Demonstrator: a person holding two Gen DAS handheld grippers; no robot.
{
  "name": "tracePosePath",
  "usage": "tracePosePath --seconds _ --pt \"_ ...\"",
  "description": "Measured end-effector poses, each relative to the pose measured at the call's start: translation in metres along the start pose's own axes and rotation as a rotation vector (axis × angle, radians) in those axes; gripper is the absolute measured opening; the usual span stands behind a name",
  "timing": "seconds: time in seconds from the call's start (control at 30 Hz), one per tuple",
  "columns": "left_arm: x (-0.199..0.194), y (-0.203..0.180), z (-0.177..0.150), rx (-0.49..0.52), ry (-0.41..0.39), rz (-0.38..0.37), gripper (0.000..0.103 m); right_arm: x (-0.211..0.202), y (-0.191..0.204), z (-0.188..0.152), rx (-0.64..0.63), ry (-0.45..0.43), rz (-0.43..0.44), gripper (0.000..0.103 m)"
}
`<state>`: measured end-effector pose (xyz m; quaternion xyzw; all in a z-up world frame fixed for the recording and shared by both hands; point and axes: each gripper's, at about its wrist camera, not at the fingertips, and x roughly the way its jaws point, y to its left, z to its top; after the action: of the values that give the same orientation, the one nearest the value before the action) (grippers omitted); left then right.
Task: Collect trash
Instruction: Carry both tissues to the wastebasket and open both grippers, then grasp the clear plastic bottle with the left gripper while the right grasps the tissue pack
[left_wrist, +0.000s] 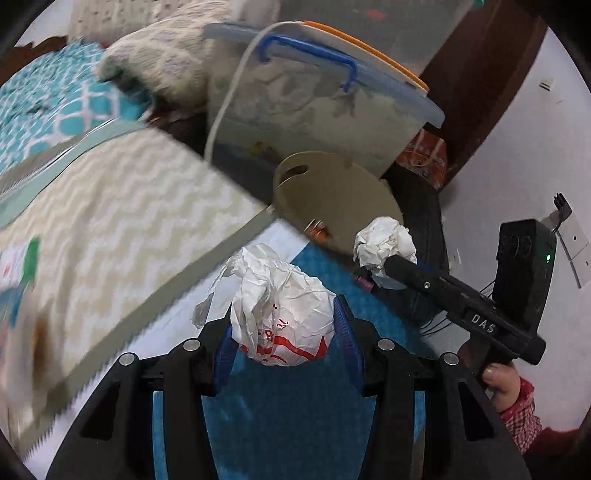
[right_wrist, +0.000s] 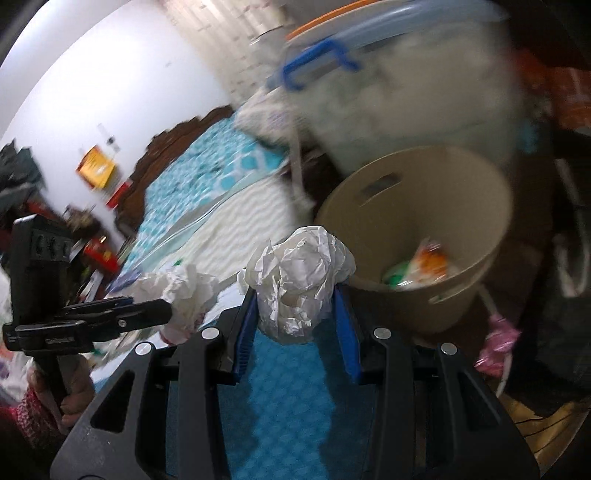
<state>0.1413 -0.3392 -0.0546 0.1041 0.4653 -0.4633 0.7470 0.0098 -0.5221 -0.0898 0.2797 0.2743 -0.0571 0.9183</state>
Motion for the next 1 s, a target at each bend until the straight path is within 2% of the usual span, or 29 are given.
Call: tracePosePath --seconds 0.17,0.27,0.3,0.37,0.43,0.5,0.57,0.67,0.8,0.9,1.0 --pt "0.037 -0.018 0.045 0.029 0.007 -0.035 0.048 0.005 -0.035 0.018 0.041 -0.026 -0.084 0.044" --pt "0.062 -0.028 0.073 0.041 0.002 -0.053 0.054 0.01 -0.043 0.027 0.032 -0.035 -0.128 0.061" --pt "0.071 -0.031 0.082 0.042 -0.003 -0.052 0.063 0.015 -0.044 0.031 0.025 -0.023 -0.145 0.075" --pt "0.086 -0.035 0.094 0.042 -0.001 -0.03 0.077 0.019 -0.046 0.035 0.031 -0.006 -0.141 0.076" --pt "0.094 -0.036 0.101 0.027 0.005 -0.006 0.076 0.01 -0.046 0.036 0.031 -0.055 -0.17 0.076" --pt "0.086 -0.031 0.099 -0.005 0.0 -0.028 0.076 0.0 -0.045 0.035 0.041 -0.094 -0.17 0.076" --pt "0.068 -0.026 0.09 -0.015 -0.037 -0.042 0.076 -0.01 -0.041 0.031 0.059 -0.121 -0.147 0.076" --pt "0.035 -0.013 0.068 -0.007 -0.087 0.011 0.077 -0.014 -0.032 0.023 0.078 -0.131 -0.111 0.076" --pt "-0.012 0.013 0.019 -0.007 -0.142 0.16 0.077 -0.006 -0.007 0.013 0.084 -0.109 -0.038 0.076" --pt "-0.053 0.049 -0.026 -0.066 -0.176 0.256 0.077 0.006 0.019 0.007 0.072 -0.077 0.024 0.076" --pt "-0.093 0.082 -0.071 -0.133 -0.202 0.305 0.077 0.02 0.05 0.003 0.032 -0.04 0.073 0.075"
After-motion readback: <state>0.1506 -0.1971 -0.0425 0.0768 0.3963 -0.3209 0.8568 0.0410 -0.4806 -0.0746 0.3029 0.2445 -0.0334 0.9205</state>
